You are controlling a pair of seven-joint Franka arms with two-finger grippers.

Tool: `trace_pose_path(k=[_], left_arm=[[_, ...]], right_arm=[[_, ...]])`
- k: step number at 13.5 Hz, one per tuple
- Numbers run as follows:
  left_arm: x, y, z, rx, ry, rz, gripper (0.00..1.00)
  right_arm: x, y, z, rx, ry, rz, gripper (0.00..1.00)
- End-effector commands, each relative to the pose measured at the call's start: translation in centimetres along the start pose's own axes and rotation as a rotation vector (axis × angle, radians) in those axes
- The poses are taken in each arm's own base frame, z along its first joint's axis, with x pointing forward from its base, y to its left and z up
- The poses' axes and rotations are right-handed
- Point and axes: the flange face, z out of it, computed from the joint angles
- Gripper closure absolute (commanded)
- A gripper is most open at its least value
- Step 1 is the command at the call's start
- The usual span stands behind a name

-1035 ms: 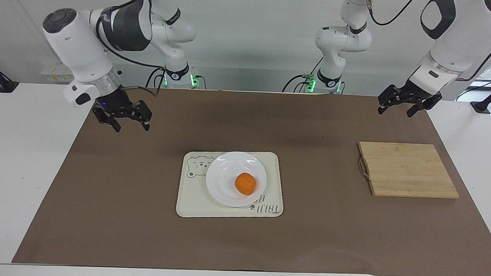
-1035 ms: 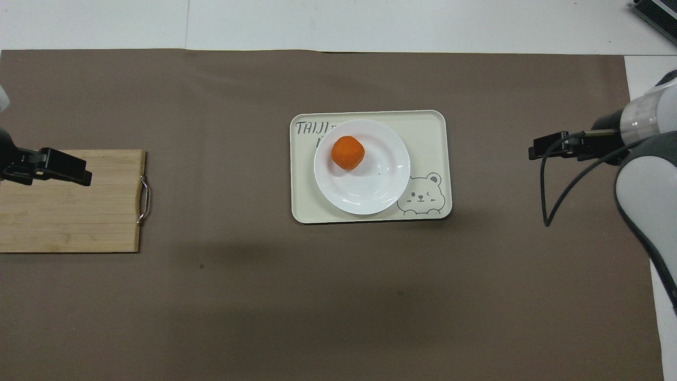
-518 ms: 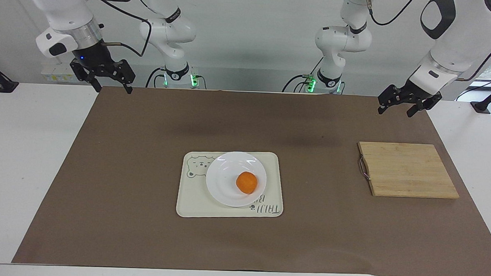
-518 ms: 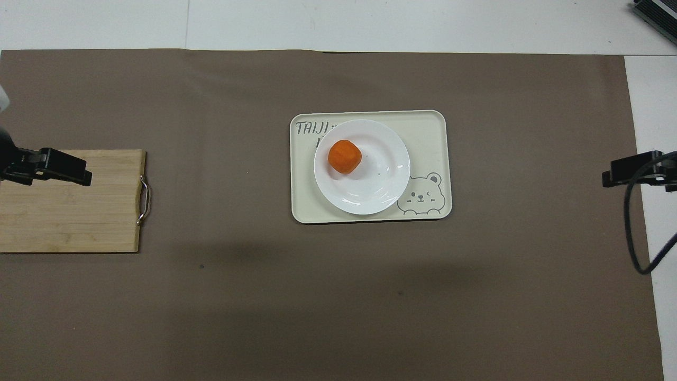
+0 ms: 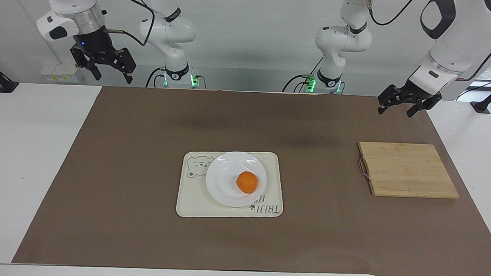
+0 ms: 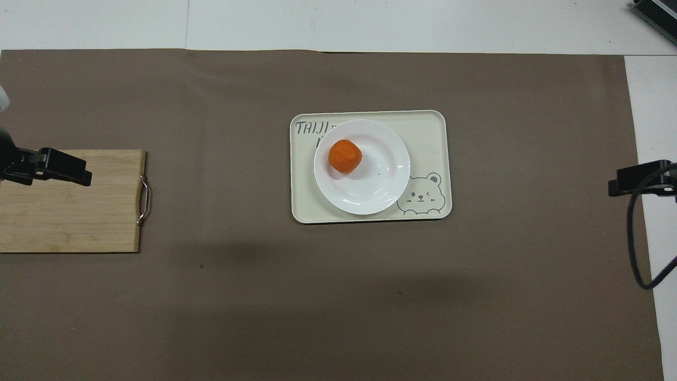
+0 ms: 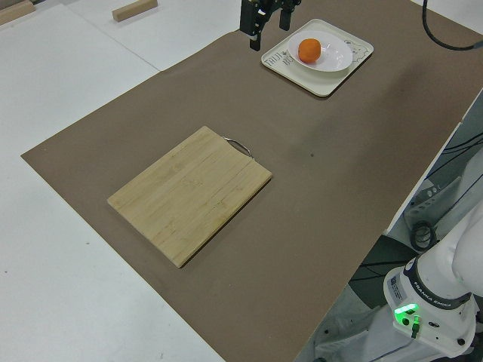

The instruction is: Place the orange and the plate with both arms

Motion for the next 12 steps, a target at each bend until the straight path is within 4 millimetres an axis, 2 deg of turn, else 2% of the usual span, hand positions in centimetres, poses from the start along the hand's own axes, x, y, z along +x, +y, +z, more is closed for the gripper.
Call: trace_pose_path(k=[1,12], left_arm=[[-0.02,-0.23,-0.19,0.015,-0.010,-0.002,0.00],[-0.02,-0.23,-0.19,0.015,-0.010,-0.002,0.00]], right_arm=[[-0.05,-0.18,-0.16,-0.010,-0.007,0.011,0.00],[-0.59,0.15,0.14,0.025,-0.029,0.017,0.00]])
